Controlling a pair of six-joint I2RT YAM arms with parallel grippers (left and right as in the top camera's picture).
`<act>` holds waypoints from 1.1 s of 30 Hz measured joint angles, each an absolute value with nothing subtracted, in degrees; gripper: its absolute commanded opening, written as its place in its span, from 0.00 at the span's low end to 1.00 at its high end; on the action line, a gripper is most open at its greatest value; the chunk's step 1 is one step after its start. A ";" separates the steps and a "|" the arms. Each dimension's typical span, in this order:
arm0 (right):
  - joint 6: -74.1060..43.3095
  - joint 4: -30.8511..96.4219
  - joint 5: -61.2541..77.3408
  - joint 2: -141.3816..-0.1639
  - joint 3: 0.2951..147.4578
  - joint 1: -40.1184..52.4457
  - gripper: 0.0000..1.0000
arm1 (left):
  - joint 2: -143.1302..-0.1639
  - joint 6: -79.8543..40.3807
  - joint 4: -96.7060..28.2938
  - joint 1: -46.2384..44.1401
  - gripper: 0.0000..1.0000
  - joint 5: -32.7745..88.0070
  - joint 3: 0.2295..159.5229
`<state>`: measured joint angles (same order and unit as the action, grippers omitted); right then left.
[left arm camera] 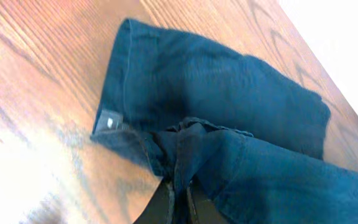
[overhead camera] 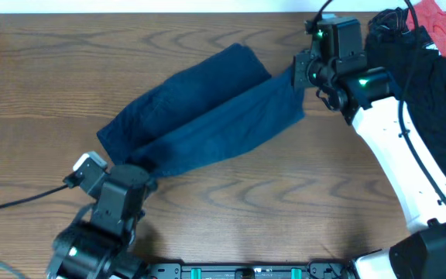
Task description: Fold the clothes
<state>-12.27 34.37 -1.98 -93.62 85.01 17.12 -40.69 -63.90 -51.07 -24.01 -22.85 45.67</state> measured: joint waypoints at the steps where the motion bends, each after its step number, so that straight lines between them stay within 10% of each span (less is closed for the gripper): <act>1: -11.84 33.47 -2.07 -94.02 85.01 17.12 0.01 | -42.11 -63.94 -50.13 -23.59 0.06 -23.31 45.67; 33: -6.39 4.51 0.62 -115.07 85.01 21.58 0.01 | -74.54 -42.54 -28.16 10.04 0.06 1.13 45.67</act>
